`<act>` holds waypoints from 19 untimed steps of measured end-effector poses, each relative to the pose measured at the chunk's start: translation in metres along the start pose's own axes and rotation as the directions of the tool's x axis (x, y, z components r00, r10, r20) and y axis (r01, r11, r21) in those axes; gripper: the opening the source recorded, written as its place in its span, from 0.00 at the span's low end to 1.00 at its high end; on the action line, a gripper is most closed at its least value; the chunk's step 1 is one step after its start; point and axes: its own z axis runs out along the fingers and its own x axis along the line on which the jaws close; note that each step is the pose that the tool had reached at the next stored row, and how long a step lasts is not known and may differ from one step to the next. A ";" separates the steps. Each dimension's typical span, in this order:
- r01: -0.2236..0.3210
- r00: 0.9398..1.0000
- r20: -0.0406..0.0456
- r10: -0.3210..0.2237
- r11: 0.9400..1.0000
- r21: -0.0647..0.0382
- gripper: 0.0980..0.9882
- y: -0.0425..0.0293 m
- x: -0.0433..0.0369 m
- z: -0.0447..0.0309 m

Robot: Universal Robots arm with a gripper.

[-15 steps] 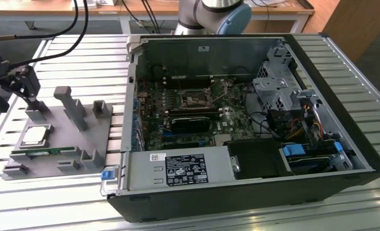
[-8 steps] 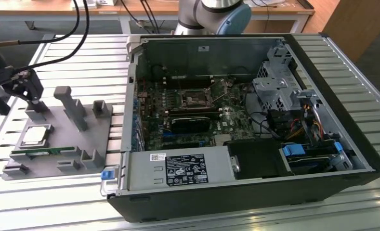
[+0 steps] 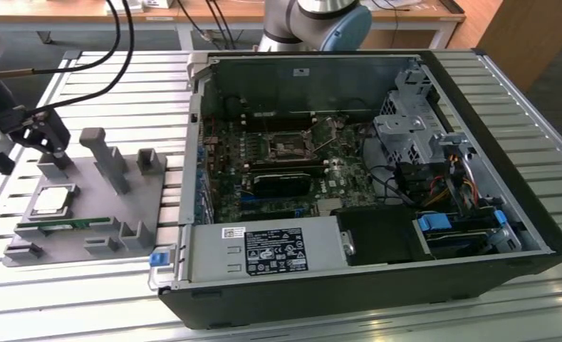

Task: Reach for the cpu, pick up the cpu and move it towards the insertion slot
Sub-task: 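Pick up the cpu and move it towards the insertion slot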

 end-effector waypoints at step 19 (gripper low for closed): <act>0.000 1.000 -0.001 0.000 1.000 0.000 0.85 -0.0022 0.0008 0.0225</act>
